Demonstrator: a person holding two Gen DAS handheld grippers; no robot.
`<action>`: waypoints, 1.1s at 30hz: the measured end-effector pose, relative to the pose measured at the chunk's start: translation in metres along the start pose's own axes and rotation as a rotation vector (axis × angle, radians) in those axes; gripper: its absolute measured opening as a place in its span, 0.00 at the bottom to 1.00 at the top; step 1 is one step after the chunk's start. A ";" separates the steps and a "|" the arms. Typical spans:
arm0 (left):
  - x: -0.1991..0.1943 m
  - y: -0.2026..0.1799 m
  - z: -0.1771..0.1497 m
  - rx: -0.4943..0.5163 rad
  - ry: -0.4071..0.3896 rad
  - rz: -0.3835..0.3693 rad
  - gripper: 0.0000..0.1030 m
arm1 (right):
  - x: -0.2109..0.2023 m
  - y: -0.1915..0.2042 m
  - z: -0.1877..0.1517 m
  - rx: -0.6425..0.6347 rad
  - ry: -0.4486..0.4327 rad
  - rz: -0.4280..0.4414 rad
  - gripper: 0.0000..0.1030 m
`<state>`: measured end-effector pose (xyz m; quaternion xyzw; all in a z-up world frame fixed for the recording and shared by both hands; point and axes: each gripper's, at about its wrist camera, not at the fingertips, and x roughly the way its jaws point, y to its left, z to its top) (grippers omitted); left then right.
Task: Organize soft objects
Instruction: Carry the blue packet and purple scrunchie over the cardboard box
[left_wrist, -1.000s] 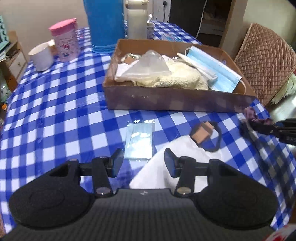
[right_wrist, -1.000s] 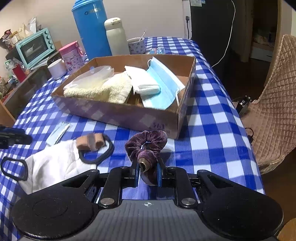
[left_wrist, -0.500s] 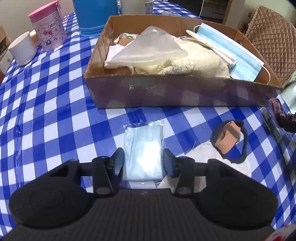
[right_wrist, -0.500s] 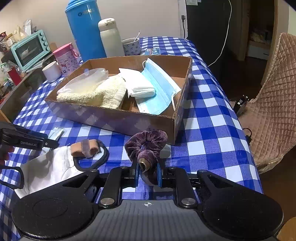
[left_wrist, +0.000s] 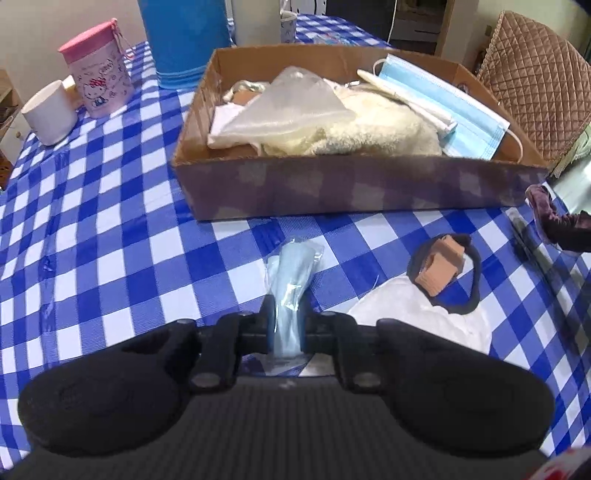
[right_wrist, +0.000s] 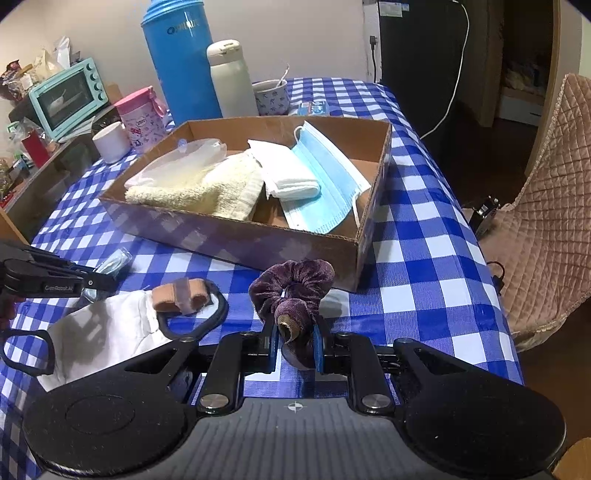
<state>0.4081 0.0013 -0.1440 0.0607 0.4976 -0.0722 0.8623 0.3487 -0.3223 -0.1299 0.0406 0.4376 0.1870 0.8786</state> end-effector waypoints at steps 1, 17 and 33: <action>-0.005 0.000 0.001 -0.003 -0.010 0.003 0.11 | -0.002 0.001 0.001 -0.002 -0.004 0.003 0.18; -0.064 -0.024 0.048 0.043 -0.174 -0.010 0.11 | -0.030 0.015 0.039 -0.078 -0.098 0.022 0.18; -0.041 -0.070 0.115 0.109 -0.227 -0.074 0.12 | -0.010 0.005 0.087 -0.104 -0.138 0.041 0.18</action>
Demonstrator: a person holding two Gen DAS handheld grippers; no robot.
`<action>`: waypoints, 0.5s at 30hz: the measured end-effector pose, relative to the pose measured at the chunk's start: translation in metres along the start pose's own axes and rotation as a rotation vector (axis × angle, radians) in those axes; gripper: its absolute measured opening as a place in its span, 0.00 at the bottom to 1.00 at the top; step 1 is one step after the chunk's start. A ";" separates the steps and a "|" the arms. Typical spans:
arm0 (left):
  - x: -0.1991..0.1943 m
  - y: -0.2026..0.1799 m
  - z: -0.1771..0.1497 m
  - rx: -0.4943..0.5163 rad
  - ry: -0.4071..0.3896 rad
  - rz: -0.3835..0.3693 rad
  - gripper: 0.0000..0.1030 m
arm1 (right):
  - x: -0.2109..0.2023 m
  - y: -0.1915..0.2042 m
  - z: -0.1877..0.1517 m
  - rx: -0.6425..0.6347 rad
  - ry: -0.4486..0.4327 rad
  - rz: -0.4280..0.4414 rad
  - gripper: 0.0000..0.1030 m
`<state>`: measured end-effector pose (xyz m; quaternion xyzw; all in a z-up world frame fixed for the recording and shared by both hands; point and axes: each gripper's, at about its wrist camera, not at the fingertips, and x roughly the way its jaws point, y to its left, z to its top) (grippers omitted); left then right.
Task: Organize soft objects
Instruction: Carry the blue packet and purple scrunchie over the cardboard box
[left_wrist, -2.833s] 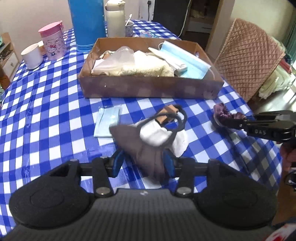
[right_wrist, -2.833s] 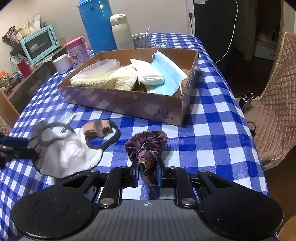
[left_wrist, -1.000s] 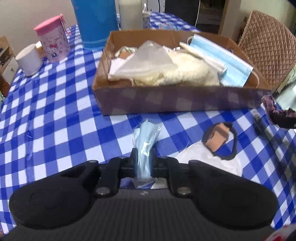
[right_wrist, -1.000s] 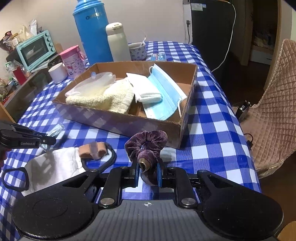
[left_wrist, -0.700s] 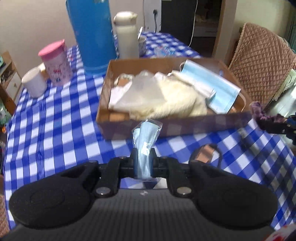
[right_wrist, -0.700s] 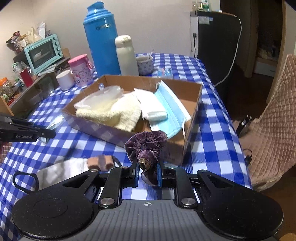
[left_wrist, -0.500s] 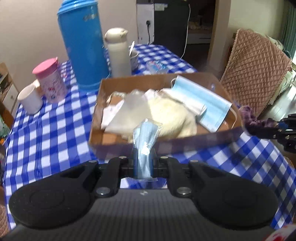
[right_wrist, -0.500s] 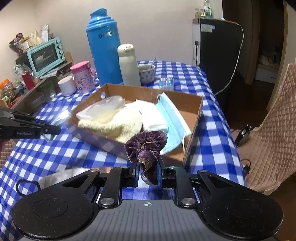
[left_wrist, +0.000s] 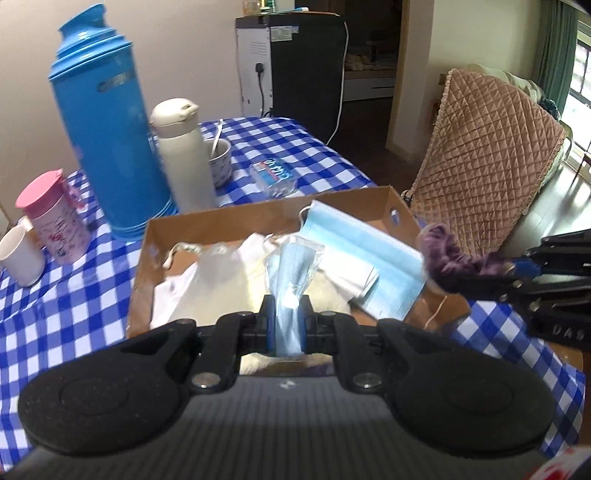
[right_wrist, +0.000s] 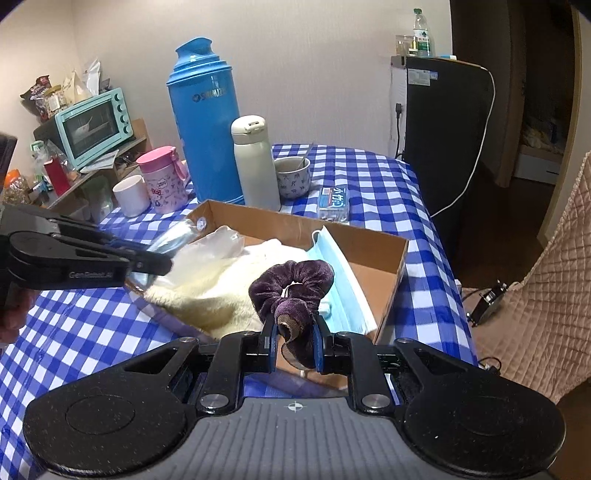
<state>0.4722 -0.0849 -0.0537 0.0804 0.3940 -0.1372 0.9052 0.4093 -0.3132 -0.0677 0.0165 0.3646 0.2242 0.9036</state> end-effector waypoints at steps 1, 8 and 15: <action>0.005 -0.002 0.003 0.003 0.003 -0.003 0.12 | 0.004 -0.001 0.001 -0.003 0.003 -0.001 0.18; 0.036 -0.007 0.017 0.014 0.028 -0.012 0.12 | 0.030 -0.011 0.007 -0.012 0.028 -0.001 0.18; 0.064 -0.003 0.026 0.006 0.055 0.010 0.20 | 0.048 -0.020 0.008 -0.009 0.050 0.004 0.18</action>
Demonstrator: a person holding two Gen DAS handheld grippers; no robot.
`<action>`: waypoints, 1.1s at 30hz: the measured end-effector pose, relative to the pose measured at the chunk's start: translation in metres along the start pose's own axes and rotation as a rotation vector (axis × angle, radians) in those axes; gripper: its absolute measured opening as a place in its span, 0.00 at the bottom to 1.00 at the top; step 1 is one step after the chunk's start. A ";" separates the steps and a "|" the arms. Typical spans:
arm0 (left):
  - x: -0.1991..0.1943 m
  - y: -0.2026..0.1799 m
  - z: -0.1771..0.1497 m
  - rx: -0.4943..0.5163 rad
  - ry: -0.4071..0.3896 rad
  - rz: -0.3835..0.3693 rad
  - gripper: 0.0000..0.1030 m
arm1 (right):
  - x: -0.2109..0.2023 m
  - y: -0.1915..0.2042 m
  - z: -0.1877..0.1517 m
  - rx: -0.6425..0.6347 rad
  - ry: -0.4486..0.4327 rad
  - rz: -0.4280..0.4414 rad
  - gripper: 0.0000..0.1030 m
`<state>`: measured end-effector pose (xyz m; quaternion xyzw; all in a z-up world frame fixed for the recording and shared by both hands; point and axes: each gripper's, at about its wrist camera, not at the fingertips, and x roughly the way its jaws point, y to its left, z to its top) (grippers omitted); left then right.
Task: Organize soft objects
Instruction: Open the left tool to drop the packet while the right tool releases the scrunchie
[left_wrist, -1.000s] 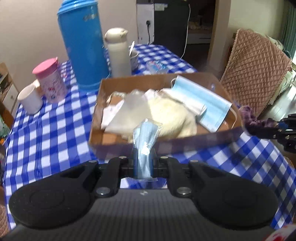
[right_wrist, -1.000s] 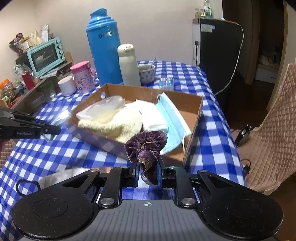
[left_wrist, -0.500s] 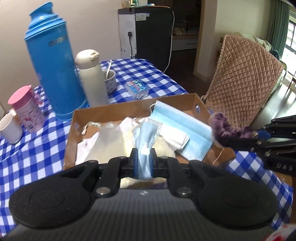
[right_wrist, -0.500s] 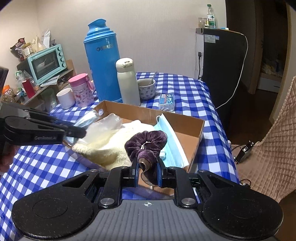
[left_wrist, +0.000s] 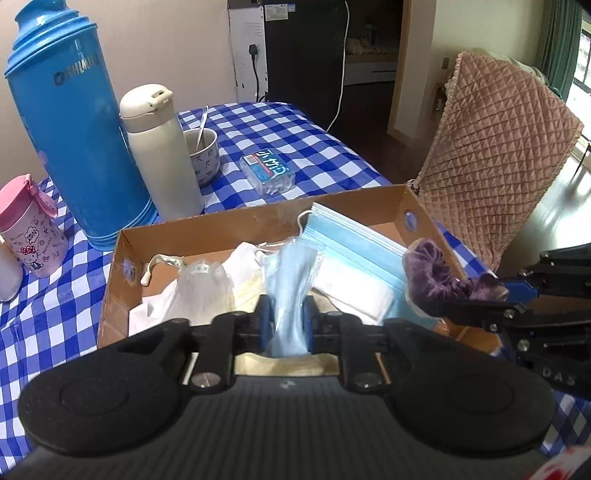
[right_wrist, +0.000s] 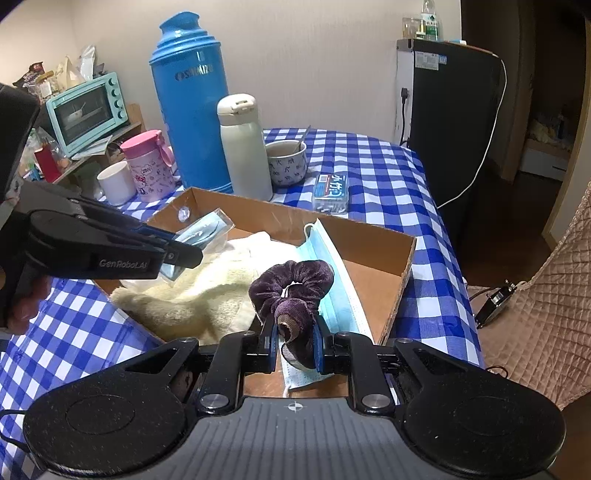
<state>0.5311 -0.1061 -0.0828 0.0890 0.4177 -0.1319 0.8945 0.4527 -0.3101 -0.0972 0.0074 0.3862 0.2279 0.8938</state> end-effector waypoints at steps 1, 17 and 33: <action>0.002 0.001 0.001 0.002 -0.002 0.001 0.25 | 0.002 -0.001 0.000 0.001 0.002 -0.001 0.18; -0.008 0.024 -0.003 -0.011 0.015 0.039 0.44 | 0.006 -0.008 0.004 -0.042 0.017 0.039 0.18; -0.037 0.028 -0.019 -0.031 0.024 0.026 0.51 | 0.003 0.000 0.002 -0.057 0.011 0.059 0.60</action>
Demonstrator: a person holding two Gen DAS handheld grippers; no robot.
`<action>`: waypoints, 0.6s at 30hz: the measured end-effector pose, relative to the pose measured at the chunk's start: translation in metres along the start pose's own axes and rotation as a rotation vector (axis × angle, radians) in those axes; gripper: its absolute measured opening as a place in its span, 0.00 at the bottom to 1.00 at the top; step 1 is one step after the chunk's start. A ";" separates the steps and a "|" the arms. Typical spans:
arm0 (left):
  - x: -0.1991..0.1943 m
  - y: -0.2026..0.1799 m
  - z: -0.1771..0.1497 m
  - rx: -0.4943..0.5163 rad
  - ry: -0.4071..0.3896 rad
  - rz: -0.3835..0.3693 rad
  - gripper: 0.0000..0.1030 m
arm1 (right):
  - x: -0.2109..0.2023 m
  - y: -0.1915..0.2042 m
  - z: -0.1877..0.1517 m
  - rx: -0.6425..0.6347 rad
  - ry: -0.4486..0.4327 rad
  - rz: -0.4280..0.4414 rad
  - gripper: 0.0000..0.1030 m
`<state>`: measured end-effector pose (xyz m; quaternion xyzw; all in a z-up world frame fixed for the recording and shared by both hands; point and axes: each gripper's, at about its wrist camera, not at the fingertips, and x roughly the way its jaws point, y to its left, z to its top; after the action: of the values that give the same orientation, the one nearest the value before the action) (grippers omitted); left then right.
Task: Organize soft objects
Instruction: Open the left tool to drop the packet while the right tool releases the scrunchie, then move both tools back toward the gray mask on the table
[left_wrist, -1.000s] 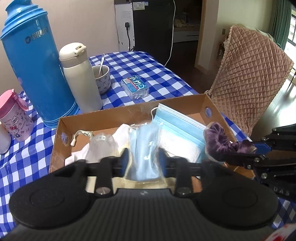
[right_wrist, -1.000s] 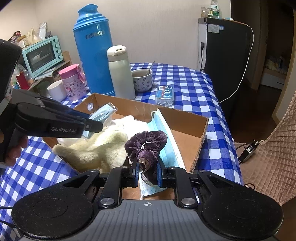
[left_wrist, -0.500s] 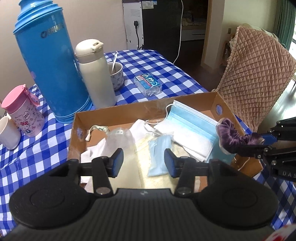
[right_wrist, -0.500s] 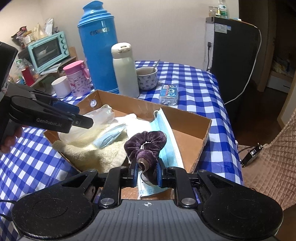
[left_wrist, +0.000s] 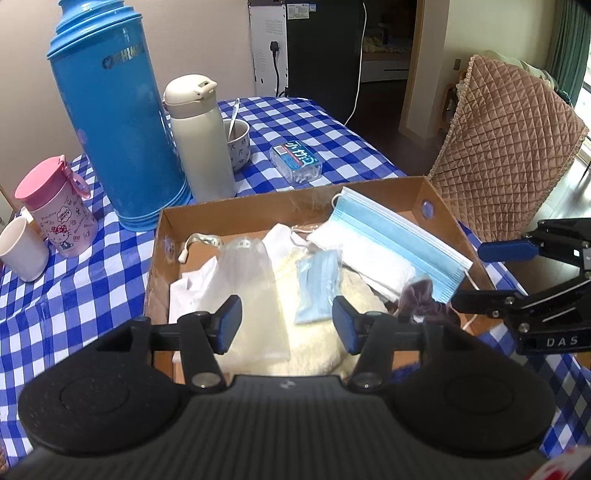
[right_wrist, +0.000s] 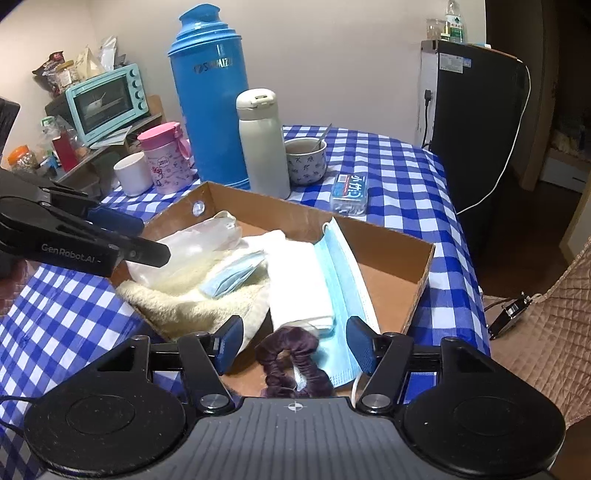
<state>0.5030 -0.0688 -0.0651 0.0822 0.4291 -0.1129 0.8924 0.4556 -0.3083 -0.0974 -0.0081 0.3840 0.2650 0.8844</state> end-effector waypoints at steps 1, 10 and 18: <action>-0.002 0.001 -0.002 -0.004 0.003 -0.001 0.52 | -0.001 0.001 -0.001 -0.001 0.001 0.000 0.60; -0.025 0.004 -0.018 -0.041 0.027 -0.002 0.53 | -0.018 0.006 -0.009 0.018 0.009 -0.005 0.60; -0.055 0.004 -0.030 -0.074 0.030 0.000 0.53 | -0.040 0.018 -0.016 0.029 0.001 -0.011 0.60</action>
<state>0.4478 -0.0507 -0.0402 0.0507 0.4463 -0.0955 0.8883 0.4140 -0.3143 -0.0778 0.0028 0.3881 0.2544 0.8858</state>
